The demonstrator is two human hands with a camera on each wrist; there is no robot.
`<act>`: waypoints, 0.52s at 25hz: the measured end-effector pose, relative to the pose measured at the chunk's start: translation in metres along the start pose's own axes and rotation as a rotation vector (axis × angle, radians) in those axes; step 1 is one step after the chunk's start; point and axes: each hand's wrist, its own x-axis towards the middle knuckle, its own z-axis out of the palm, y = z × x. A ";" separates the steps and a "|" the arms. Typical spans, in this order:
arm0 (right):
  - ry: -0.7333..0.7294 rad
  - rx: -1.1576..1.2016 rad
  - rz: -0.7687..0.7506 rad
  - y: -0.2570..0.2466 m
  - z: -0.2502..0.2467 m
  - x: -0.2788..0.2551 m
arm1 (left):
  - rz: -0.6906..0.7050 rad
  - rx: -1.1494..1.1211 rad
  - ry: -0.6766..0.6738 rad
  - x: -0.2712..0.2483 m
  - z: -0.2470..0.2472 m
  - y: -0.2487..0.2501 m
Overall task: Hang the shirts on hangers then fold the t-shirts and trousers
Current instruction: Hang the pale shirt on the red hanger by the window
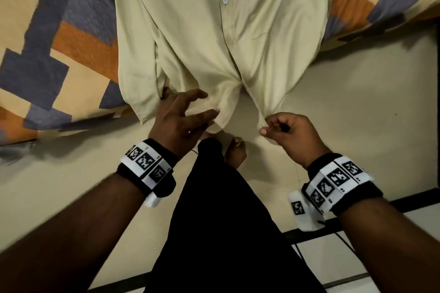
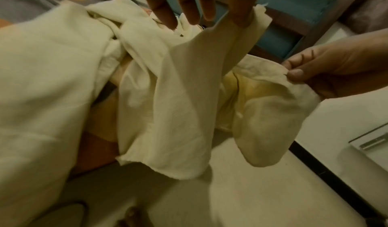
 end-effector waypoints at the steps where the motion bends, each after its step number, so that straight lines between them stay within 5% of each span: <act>1: -0.014 0.075 -0.016 -0.002 0.004 -0.007 | -0.010 -0.057 0.018 -0.003 0.005 0.011; 7: -0.014 0.260 -0.178 -0.027 0.016 -0.030 | -0.202 -0.236 0.024 -0.009 0.018 0.061; 13: 0.001 0.239 -0.194 -0.030 0.021 -0.029 | -0.171 -0.287 0.016 0.005 0.022 0.059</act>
